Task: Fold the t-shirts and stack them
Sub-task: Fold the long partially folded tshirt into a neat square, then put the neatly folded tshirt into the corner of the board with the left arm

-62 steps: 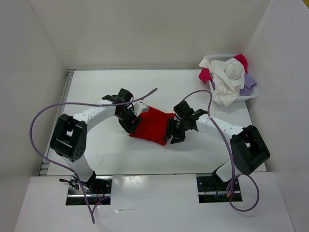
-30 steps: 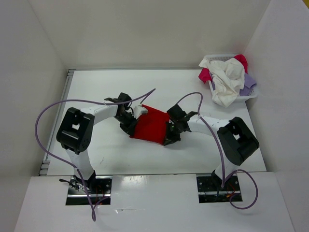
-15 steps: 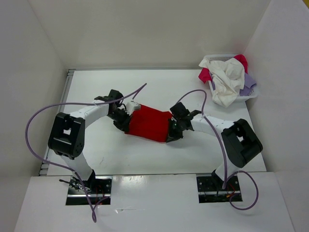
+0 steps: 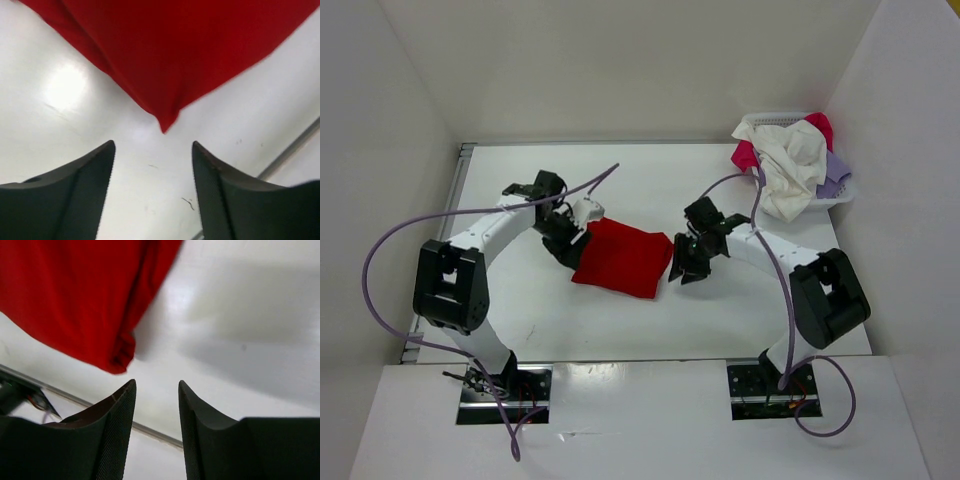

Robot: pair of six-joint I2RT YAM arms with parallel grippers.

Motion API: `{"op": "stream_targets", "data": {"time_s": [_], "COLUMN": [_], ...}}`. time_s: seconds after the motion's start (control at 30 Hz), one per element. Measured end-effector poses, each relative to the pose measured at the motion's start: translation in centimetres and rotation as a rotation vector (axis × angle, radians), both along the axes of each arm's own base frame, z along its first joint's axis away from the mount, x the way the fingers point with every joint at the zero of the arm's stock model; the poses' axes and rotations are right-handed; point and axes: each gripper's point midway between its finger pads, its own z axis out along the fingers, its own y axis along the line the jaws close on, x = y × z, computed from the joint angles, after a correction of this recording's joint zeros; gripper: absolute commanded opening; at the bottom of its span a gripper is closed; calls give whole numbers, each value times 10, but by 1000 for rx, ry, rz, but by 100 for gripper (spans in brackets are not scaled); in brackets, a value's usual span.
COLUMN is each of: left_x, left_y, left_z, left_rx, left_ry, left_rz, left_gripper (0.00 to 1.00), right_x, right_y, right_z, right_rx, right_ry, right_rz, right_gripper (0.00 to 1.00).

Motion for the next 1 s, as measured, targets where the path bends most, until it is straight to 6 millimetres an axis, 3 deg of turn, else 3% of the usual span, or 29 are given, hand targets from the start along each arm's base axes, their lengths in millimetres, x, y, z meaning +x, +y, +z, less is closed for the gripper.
{"op": "stream_targets", "data": {"time_s": [0.07,0.2,0.27,0.33,0.47,0.6,0.63,0.83,1.0], "left_x": [25,76,101,116,123,123,122,119,110], "left_y": [-6,-20,-28,-34,-34,-33,-33,-34,-35], "left_z": [21,54,56,44,2,-25,-28,-30,-34], "left_rx": [-26,-77,-98,-110,-66,-27,-25,-73,-110], "left_ry": [-85,-229,-262,-259,-183,-130,-124,-83,-40], "left_rz": [8,38,63,86,136,181,188,231,230], "left_gripper": [73,74,77,79,82,83,85,88,87], "right_x": [20,63,79,82,81,85,88,120,141], "right_y": [-4,-6,-3,-1,1,6,8,22,36], "right_z": [11,21,13,2,-18,-34,-35,-33,-33], "right_rx": [20,65,74,76,62,60,66,89,101], "right_ry": [-34,-69,-67,-43,13,57,62,24,-4], "right_rz": [-42,-103,-113,-110,-110,-110,-110,-107,-91], "right_gripper": [45,58,59,60,60,51,45,26,25]}}
